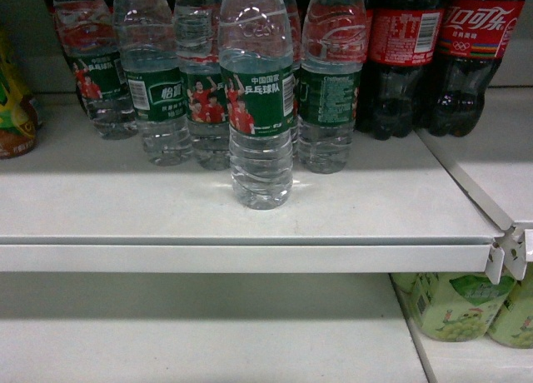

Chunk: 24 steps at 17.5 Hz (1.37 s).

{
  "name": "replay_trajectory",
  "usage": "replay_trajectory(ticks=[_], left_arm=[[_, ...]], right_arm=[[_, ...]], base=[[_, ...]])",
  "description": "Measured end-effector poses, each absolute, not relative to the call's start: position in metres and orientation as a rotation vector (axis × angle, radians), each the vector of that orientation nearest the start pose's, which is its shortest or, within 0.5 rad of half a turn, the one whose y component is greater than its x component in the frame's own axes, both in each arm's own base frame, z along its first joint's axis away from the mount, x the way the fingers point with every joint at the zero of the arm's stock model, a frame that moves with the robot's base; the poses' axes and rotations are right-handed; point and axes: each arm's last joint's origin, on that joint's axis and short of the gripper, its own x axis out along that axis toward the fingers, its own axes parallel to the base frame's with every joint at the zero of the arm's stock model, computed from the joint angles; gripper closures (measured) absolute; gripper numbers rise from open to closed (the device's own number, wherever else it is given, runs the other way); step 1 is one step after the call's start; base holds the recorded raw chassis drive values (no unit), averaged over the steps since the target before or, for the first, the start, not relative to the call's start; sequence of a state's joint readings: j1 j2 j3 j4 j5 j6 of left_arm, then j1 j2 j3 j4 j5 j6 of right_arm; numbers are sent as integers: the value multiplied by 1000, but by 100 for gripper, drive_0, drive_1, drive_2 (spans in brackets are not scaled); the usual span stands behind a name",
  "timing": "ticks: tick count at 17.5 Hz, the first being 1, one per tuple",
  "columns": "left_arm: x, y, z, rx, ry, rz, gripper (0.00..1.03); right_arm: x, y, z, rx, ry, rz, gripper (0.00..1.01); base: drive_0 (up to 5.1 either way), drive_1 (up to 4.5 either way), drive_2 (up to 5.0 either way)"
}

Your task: Move water from second to third shelf

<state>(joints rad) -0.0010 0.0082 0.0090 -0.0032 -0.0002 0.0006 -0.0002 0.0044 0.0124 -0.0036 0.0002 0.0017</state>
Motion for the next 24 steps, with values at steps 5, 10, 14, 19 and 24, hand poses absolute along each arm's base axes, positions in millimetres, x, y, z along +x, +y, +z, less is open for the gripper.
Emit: replay_trajectory(ticks=[5,10,14,19,24], left_arm=[[98,0,166,1,2,-1,5],[98,0,166,1,2,-1,5],[98,0,166,1,3,-1,5],[98,0,166,1,3,-1,5],[98,0,166,1,2,-1,5]], right_arm=[[97,0,167,2,-4,0,3],[97,0,167,2,-4,0,3],[97,0,167,2,-4,0,3],[97,0,167,2,-4,0,3],[97,0,167,2,-4,0,3]], base=[[0,0,0],[0,0,0],[0,0,0],[0,0,0],[0,0,0]])
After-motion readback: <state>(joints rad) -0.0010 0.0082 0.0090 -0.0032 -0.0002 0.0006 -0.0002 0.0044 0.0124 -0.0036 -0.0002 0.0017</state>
